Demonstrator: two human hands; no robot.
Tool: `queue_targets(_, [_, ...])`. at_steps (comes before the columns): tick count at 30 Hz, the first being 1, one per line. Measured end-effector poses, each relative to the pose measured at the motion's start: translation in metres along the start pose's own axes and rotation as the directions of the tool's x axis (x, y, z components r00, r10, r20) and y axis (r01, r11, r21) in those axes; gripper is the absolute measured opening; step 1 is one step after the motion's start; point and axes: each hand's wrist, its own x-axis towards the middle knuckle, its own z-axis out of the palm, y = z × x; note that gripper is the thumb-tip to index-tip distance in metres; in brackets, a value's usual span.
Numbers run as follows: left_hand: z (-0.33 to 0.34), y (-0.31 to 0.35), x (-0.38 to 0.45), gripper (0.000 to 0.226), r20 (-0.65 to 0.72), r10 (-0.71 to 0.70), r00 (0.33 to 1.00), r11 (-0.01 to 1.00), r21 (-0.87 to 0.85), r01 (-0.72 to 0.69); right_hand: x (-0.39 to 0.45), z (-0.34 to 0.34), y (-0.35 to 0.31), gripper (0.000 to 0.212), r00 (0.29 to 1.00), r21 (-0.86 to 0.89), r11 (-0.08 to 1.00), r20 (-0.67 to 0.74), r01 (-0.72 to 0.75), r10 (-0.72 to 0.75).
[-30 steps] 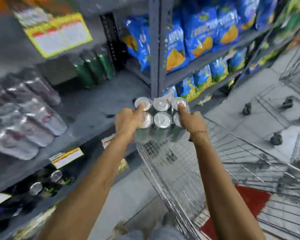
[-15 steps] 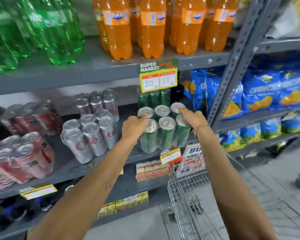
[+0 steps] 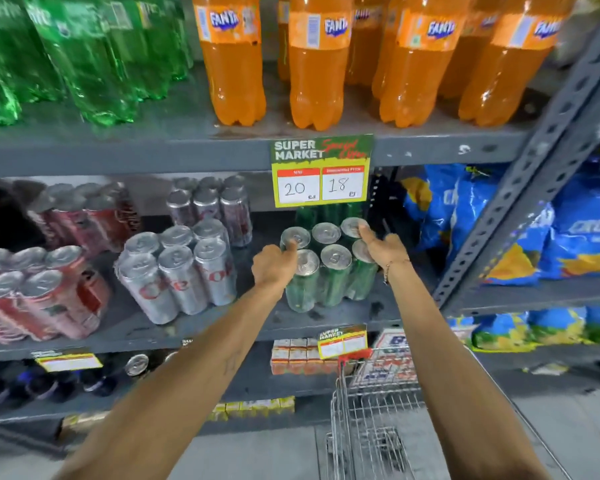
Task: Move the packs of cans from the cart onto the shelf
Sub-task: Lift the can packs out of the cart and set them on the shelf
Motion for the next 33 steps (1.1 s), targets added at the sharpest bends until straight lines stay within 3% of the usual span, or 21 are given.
queue_targets(4, [0.009,-0.002,0.003,0.065,-0.004,-0.068,0.998,0.998,0.011,0.068,0.016,0.003,0.011,0.088,1.0,0.018,1.0,0.026,-0.012,0.011])
queue_targets(9, [0.012,-0.002,0.007,0.066,-0.043,-0.077,0.996,0.997,0.01,0.078,0.022,0.002,0.014,0.075,0.999,0.006,0.999,0.004,-0.048,0.048])
queue_targets(13, [0.013,-0.01,0.018,0.071,0.031,-0.1,0.994,0.994,-0.035,0.101,0.019,-0.004,0.02,0.072,0.998,0.007,1.0,-0.058,-0.026,0.026])
queue_targets(16, [0.009,-0.026,0.026,0.084,0.022,-0.173,0.985,0.978,-0.119,0.174,0.016,0.002,0.034,0.072,0.993,0.135,0.99,-0.12,0.036,-0.019])
queue_targets(19, [0.023,-0.049,0.023,0.087,0.072,-0.19,0.979,0.949,-0.243,0.202,0.013,0.019,0.058,0.063,0.998,0.418,0.906,-0.035,0.064,-0.054])
queue_targets(22, [0.047,-0.048,0.0,0.073,0.214,-0.126,0.969,0.792,-0.567,0.228,0.006,0.031,0.069,0.052,0.996,0.569,0.821,0.041,0.046,-0.085])
queue_targets(25, [0.06,-0.035,-0.004,0.055,0.227,-0.129,0.965,0.668,-0.7,0.254,0.011,0.035,0.071,0.051,1.0,0.621,0.784,-0.007,0.0,0.006])
queue_targets(29, [0.062,-0.024,0.004,0.052,0.254,-0.115,0.96,0.69,-0.675,0.261,0.019,0.032,0.077,0.079,0.993,0.614,0.782,0.111,-0.102,0.043])
queue_targets(33, [0.065,-0.021,0.005,0.042,0.268,-0.083,0.96,0.701,-0.668,0.248,0.019,0.024,0.077,0.063,0.993,0.613,0.784,0.109,-0.1,0.041])
